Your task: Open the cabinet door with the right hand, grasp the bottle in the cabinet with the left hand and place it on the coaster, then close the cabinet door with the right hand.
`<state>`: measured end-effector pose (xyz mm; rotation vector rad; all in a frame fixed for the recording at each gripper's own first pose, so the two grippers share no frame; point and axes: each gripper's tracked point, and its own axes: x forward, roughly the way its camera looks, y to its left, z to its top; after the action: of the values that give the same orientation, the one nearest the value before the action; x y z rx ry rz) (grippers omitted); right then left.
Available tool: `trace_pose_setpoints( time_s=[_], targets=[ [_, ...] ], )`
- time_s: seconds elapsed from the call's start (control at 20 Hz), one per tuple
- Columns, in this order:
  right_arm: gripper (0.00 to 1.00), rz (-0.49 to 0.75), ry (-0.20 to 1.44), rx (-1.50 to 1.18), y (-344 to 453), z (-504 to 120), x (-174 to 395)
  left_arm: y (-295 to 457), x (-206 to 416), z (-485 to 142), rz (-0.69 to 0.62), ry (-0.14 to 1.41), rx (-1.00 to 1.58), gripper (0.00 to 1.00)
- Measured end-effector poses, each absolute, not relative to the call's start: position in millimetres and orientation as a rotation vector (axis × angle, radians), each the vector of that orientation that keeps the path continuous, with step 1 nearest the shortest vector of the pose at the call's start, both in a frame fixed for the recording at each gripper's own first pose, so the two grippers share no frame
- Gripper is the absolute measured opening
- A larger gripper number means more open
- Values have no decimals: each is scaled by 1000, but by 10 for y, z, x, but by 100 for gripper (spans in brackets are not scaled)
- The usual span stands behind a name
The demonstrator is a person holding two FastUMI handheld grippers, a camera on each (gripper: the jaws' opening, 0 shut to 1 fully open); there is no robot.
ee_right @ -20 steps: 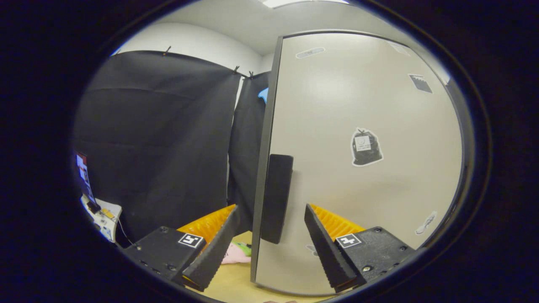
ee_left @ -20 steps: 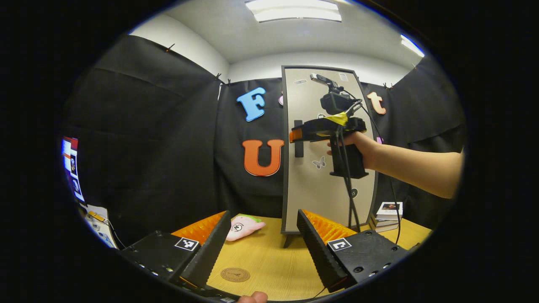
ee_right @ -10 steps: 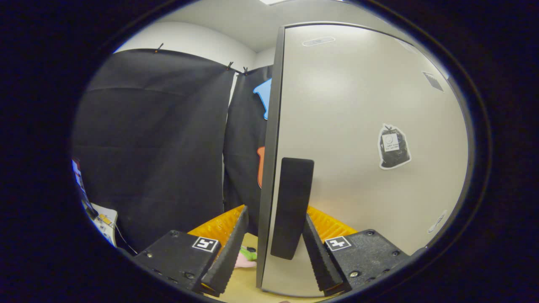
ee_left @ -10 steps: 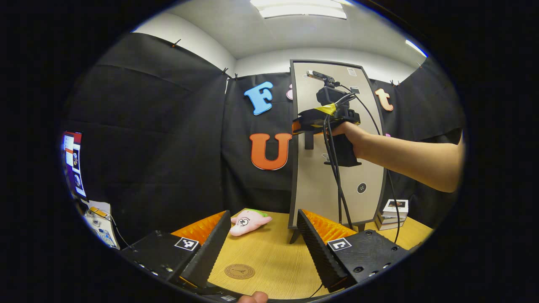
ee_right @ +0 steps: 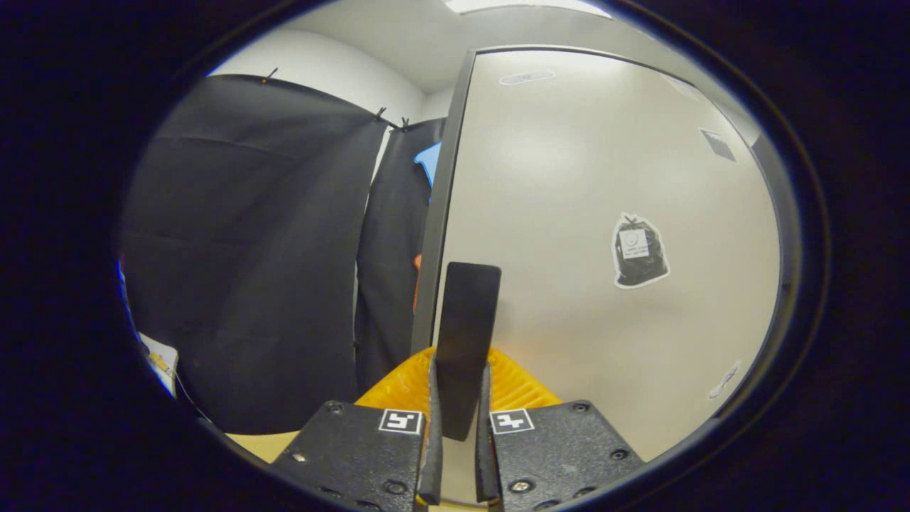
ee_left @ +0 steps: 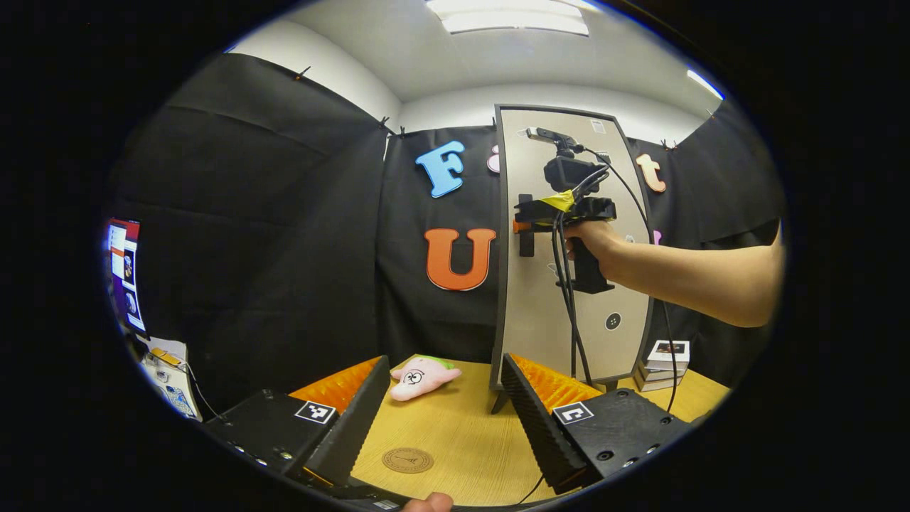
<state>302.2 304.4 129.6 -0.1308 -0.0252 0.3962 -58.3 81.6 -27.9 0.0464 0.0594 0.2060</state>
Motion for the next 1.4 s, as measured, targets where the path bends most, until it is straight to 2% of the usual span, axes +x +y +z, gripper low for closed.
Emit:
trace_pose_setpoints(
  time_s=[0.25, 0.55, 1.05, 1.4],
  targets=[
    [20, 396, -23, -133, 3038, 1273, 3017, 867, -673, -266, 202, 68, 49, 95],
    [20, 453, -6, -124, 3024, 1271, 2877, 961, -680, -338, 195, 87, 45, 95],
    [20, 568, -24, -89, 2840, 1295, 2288, 976, -730, -305, 204, 77, 35, 95],
    [20, 580, -25, -93, 2585, 1296, 2078, 792, -666, -366, 165, 79, 31, 95]
  ],
)
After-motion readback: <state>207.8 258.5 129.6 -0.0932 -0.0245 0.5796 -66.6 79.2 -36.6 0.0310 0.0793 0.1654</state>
